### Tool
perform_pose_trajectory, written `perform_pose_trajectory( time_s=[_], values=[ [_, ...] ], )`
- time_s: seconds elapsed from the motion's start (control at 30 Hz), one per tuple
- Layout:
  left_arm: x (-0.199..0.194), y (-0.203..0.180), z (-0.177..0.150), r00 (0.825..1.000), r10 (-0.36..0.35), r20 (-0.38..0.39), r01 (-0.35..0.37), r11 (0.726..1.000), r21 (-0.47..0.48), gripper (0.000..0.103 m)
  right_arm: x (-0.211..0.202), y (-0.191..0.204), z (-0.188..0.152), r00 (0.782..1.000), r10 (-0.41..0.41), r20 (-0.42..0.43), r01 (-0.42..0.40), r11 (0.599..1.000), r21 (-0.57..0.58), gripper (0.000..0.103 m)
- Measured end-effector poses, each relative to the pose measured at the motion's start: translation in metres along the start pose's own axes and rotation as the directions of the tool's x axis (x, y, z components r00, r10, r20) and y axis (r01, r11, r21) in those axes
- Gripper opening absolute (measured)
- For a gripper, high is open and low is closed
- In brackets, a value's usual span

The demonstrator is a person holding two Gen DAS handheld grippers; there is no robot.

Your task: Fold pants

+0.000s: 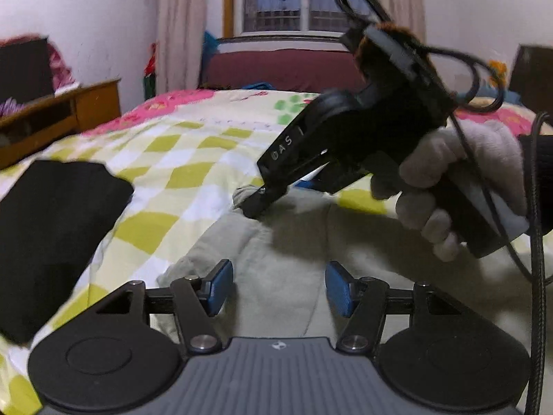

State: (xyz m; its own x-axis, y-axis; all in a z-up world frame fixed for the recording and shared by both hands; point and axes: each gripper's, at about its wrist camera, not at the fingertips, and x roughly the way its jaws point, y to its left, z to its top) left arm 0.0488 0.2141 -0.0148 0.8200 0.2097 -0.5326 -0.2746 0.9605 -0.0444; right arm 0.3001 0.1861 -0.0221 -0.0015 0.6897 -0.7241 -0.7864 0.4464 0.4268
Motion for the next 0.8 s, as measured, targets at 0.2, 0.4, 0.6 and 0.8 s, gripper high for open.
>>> perform_pose_trajectory(
  time_s=[0.2, 0.4, 0.6, 0.8],
  values=[
    [-0.001, 0.007, -0.001, 0.991, 0.130, 0.011, -0.130, 0.991, -0.010, 0.073, 0.025, 0.051, 0.021, 0.998, 0.055, 0.032, -0.051, 0.992, -0.112, 0.020],
    [0.011, 0.027, -0.003, 0.983, 0.166, -0.081, -0.173, 0.981, -0.091, 0.073, 0.012, 0.054, 0.018, 0.995, -0.022, 0.098, 0.033, 0.994, -0.106, 0.035],
    [0.001, 0.012, -0.001, 0.982, 0.187, -0.022, -0.188, 0.982, -0.009, 0.073, -0.104, 0.016, -0.052, 0.942, -0.213, 0.259, 0.219, 0.976, 0.004, 0.047],
    [0.009, -0.032, -0.001, 0.995, 0.102, 0.006, -0.101, 0.972, 0.214, 0.080, -0.115, -0.018, -0.143, 0.906, -0.402, 0.135, 0.389, 0.914, 0.112, 0.043]
  ],
)
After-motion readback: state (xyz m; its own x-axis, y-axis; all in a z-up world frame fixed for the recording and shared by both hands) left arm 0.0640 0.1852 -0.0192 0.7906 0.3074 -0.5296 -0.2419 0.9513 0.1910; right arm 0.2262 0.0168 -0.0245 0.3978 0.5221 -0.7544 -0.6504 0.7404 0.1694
